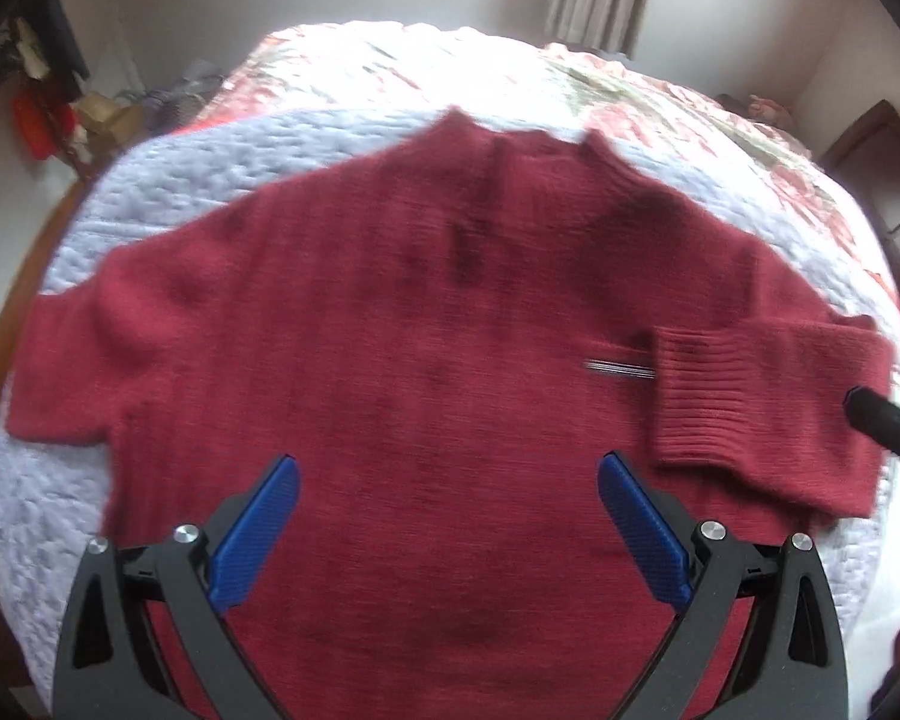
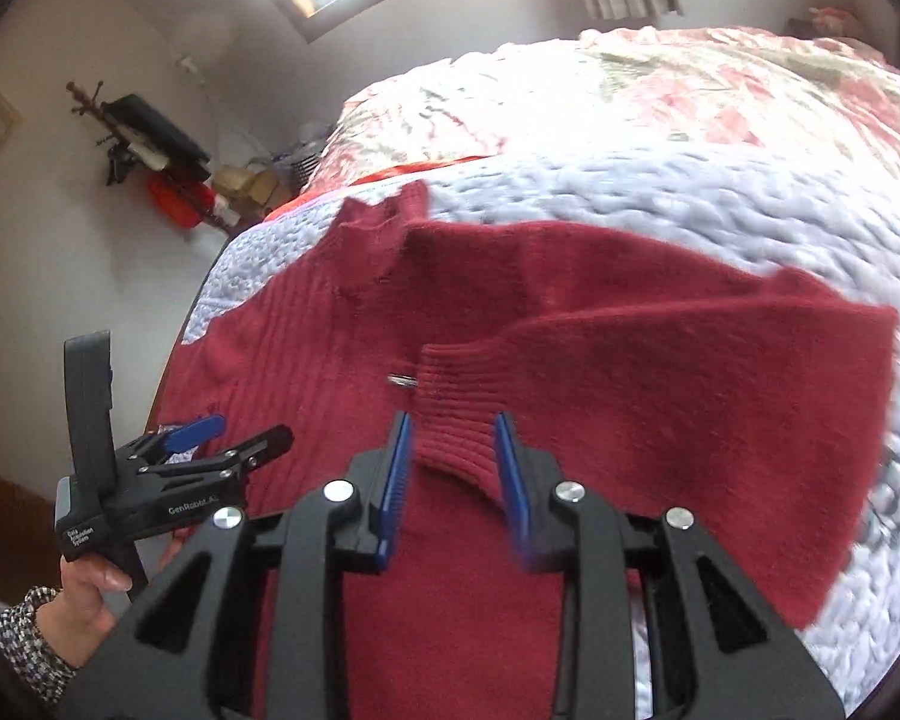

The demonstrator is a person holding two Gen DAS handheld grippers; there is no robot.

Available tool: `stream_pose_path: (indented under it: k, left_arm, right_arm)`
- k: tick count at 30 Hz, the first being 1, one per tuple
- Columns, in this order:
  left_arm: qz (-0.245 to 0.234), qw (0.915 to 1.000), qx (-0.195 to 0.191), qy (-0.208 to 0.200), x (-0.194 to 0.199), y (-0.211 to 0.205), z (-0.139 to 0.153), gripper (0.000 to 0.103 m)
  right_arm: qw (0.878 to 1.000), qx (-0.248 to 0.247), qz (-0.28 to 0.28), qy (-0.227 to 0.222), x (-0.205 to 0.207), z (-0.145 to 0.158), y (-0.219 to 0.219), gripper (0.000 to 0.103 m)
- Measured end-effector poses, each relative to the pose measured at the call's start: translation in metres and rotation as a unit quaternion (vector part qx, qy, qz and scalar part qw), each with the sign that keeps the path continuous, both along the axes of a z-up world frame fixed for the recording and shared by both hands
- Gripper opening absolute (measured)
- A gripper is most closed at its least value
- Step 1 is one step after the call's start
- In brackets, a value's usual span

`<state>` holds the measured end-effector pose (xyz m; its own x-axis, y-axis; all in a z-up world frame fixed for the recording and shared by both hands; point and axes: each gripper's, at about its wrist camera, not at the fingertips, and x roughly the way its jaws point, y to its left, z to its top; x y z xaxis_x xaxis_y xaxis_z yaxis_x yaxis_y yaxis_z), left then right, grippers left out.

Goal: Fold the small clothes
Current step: 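Carry the held cuff across the sweater body with the right gripper and release, then grasp the other sleeve cuff with the left gripper, fold it across, release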

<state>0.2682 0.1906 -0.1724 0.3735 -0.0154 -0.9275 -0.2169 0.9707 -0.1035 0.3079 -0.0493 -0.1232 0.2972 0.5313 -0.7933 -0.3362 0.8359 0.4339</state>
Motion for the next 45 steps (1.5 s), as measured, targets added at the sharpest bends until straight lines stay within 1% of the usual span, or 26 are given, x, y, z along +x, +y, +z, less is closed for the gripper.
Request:
stream_pose_path:
  k: [2, 5, 7, 9, 11, 13, 14, 15, 16, 18, 19, 22, 25, 28, 29, 31, 33, 35, 37, 39, 40, 42, 44, 45]
  left_arm:
    - [-0.017, 0.9994, -0.03, 0.002, 0.008, -0.023, -0.001, 0.099]
    - [-0.027, 0.9982, -0.053, 0.009, 0.026, -0.056, -0.009, 0.099]
    - [-0.026, 0.9965, -0.075, 0.026, 0.037, -0.073, -0.019, 0.099]
    - [-0.02, 0.9945, -0.094, 0.043, 0.045, -0.086, -0.028, 0.099]
    - [-0.013, 0.9934, -0.102, 0.051, 0.051, -0.097, -0.035, 0.097]
    - [-0.008, 0.9928, -0.11, 0.046, 0.054, -0.107, -0.037, 0.086]
    - [-0.004, 0.9934, -0.104, 0.049, 0.055, -0.112, -0.038, 0.085]
    - [-0.002, 0.9939, -0.099, 0.048, 0.056, -0.117, -0.039, 0.08]
    - [-0.003, 0.9937, -0.102, 0.046, 0.058, -0.12, -0.04, 0.065]
    - [-0.001, 0.9932, -0.108, 0.045, 0.059, -0.127, -0.043, 0.053]
    - [-0.001, 0.9931, -0.112, 0.036, 0.058, -0.129, -0.041, 0.037]
    - [-0.019, 0.9924, -0.119, 0.022, 0.058, -0.136, -0.037, 0.017]
    - [-0.022, 0.9919, -0.125, -0.006, 0.054, -0.135, -0.026, 0.015]
    - [-0.01, 0.9883, -0.143, -0.052, 0.04, -0.117, -0.004, 0.014]
    - [-0.008, 0.9874, -0.143, -0.067, 0.036, -0.111, 0.003, 0.014]
    - [-0.008, 0.9867, -0.129, -0.099, 0.026, -0.093, 0.02, 0.014]
    - [-0.001, 0.987, -0.112, -0.115, 0.021, -0.07, 0.031, 0.014]
    - [0.011, 0.9878, -0.096, -0.122, 0.018, -0.045, 0.036, 0.014]
    - [0.025, 0.9894, -0.063, -0.128, 0.015, -0.022, 0.034, 0.015]
    - [0.037, 0.9909, -0.04, -0.123, 0.009, 0.002, 0.03, 0.015]
    - [0.047, 0.9913, -0.037, -0.117, 0.008, 0.015, 0.024, 0.015]
    - [0.059, 0.9921, -0.045, -0.101, 0.004, 0.036, 0.011, 0.015]
    - [0.068, 0.9927, -0.055, -0.083, 0.002, 0.046, -0.009, 0.016]
    - [0.073, 0.9929, -0.055, -0.076, 0.001, 0.048, -0.017, 0.016]
  right_arm:
    - [1.0, -0.018, -0.017, -0.009, -0.011, 0.002, -0.019, 0.029]
    - [0.999, -0.011, -0.036, -0.005, -0.03, 0.001, -0.049, 0.029]
    - [0.999, -0.012, -0.045, -0.004, -0.041, -0.001, -0.064, 0.029]
    - [0.998, -0.028, -0.052, -0.007, -0.052, -0.005, -0.077, 0.031]
    - [0.998, -0.036, -0.057, -0.009, -0.06, -0.009, -0.087, 0.032]
    - [0.997, -0.035, -0.061, -0.008, -0.066, -0.013, -0.094, 0.032]
    - [0.997, -0.036, -0.065, -0.009, -0.069, -0.014, -0.098, 0.032]
    - [0.997, -0.037, -0.068, -0.01, -0.071, -0.016, -0.101, 0.032]
    - [0.997, -0.036, -0.071, -0.01, -0.073, -0.017, -0.105, 0.032]
    - [0.996, -0.033, -0.078, -0.008, -0.077, -0.019, -0.113, 0.032]
    - [0.996, -0.033, -0.081, -0.007, -0.078, -0.02, -0.117, 0.032]
    - [0.995, -0.028, -0.092, 0.001, -0.079, -0.024, -0.125, 0.034]
    - [0.995, -0.03, -0.098, 0.003, -0.082, -0.026, -0.129, 0.034]
    - [0.995, -0.023, -0.099, 0.0, -0.083, -0.026, -0.13, 0.034]
    - [0.995, -0.021, -0.1, 0.0, -0.083, -0.025, -0.131, 0.034]
    - [0.995, -0.015, -0.1, -0.001, -0.083, -0.023, -0.132, 0.034]
    - [0.995, -0.007, -0.099, -0.002, -0.079, -0.021, -0.131, 0.034]
    - [0.995, 0.001, -0.096, -0.001, -0.075, -0.02, -0.127, 0.038]
    - [0.996, 0.006, -0.09, -0.001, -0.068, -0.019, -0.118, 0.04]
    - [0.996, 0.009, -0.083, 0.002, -0.06, -0.021, -0.107, 0.042]
    - [0.997, 0.014, -0.08, 0.006, -0.055, -0.023, -0.1, 0.044]
    - [0.997, 0.022, -0.077, 0.016, -0.044, -0.028, -0.086, 0.044]
    - [0.996, 0.03, -0.074, 0.036, -0.031, -0.038, -0.071, 0.05]
    - [0.996, 0.023, -0.078, 0.046, -0.025, -0.044, -0.063, 0.055]
